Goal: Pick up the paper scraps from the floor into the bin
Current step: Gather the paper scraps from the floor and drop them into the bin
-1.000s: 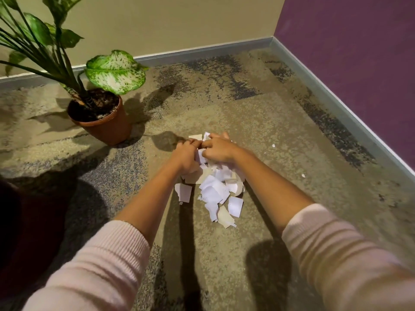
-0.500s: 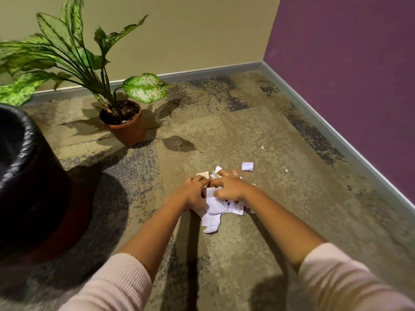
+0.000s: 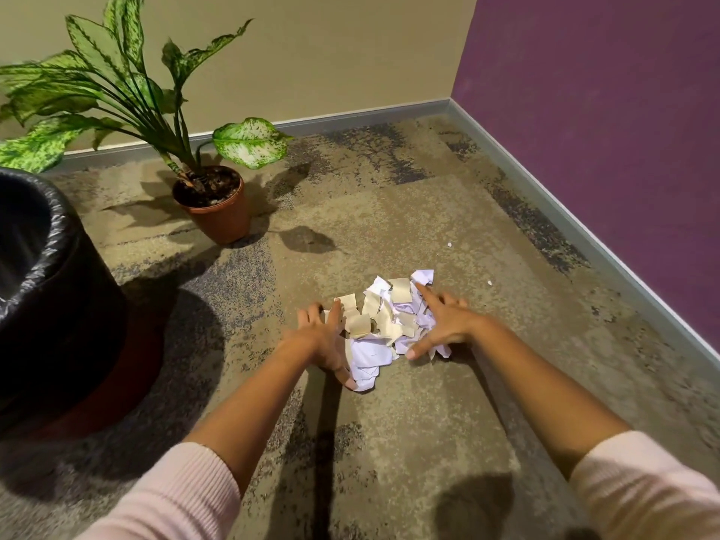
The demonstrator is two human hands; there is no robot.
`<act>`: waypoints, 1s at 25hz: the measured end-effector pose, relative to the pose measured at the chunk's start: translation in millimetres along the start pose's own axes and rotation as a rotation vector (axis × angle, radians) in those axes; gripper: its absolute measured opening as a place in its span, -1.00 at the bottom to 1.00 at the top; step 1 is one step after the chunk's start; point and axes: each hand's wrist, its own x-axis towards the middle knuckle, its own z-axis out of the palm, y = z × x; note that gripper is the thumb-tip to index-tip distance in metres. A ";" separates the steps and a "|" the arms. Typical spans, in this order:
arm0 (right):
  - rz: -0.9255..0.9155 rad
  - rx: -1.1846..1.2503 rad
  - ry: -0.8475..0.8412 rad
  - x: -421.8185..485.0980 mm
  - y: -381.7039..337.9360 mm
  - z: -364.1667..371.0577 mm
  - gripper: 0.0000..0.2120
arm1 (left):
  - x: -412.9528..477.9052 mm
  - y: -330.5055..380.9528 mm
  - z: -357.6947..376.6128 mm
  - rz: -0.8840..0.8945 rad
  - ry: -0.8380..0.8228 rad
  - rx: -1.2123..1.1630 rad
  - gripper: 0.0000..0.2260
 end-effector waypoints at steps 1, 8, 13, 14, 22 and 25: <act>0.008 -0.055 -0.024 0.0 -3.5 6.0 0.40 | -0.2 6.3 3.7 -0.024 0.031 -0.019 0.37; -0.111 -0.096 0.090 21.8 -43.9 20.2 0.44 | 2.1 41.8 0.0 0.009 0.273 -0.091 0.31; -0.136 -0.064 0.099 40.7 -52.3 13.5 0.29 | 20.6 34.7 -10.5 0.075 0.288 -0.173 0.19; -0.145 -0.068 0.105 42.4 -52.2 11.8 0.22 | 22.7 33.3 -12.0 0.089 0.301 -0.172 0.11; -0.193 -0.008 0.162 44.2 -51.0 19.1 -0.35 | 24.1 32.1 -12.4 0.094 0.405 -0.320 -0.35; -0.236 0.078 0.218 36.1 -50.9 30.3 -0.55 | 17.5 32.1 -7.7 0.069 0.433 -0.457 -0.54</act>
